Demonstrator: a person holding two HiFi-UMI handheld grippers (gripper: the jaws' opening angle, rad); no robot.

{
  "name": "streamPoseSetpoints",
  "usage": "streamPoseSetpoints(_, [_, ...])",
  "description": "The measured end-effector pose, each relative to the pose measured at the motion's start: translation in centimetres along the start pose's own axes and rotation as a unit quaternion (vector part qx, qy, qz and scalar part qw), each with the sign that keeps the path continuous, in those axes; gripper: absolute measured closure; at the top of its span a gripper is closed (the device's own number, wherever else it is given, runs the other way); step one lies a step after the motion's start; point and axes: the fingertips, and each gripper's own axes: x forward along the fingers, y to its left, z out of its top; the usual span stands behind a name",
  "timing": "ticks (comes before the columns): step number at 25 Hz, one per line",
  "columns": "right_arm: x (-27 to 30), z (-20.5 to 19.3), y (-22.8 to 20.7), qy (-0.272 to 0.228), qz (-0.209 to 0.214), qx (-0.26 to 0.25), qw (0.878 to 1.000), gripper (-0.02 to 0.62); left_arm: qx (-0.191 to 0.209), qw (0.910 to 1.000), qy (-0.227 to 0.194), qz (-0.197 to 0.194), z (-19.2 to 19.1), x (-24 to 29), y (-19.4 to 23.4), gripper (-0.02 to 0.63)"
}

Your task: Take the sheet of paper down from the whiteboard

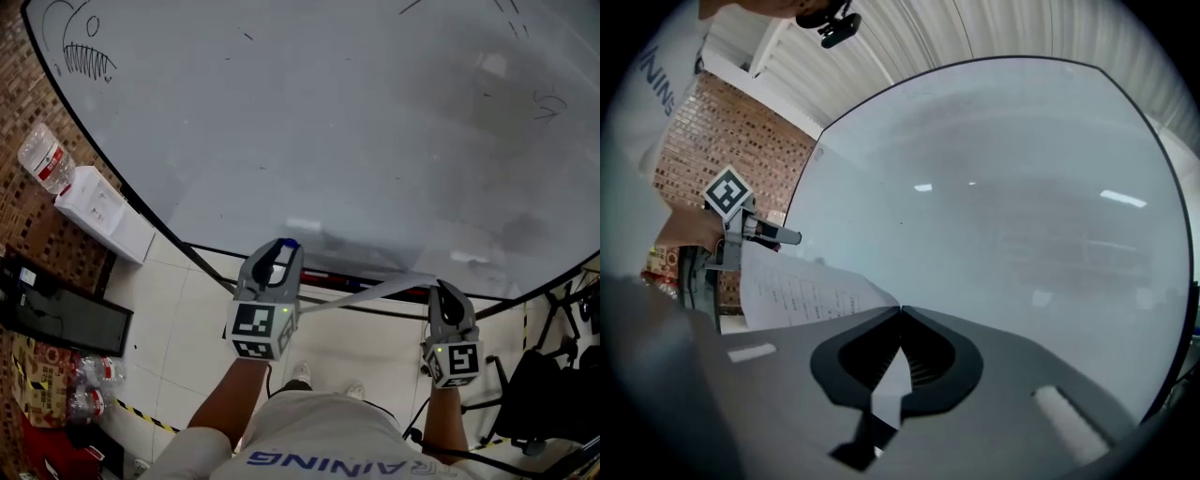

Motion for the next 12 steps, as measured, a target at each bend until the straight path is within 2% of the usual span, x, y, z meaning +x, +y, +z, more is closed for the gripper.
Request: streamPoseSetpoints(12, [-3.9,2.1,-4.4,-0.043,-0.039,0.027,0.998,0.588,0.003,0.9994,-0.002,-0.034,-0.3,-0.9,-3.5,0.476])
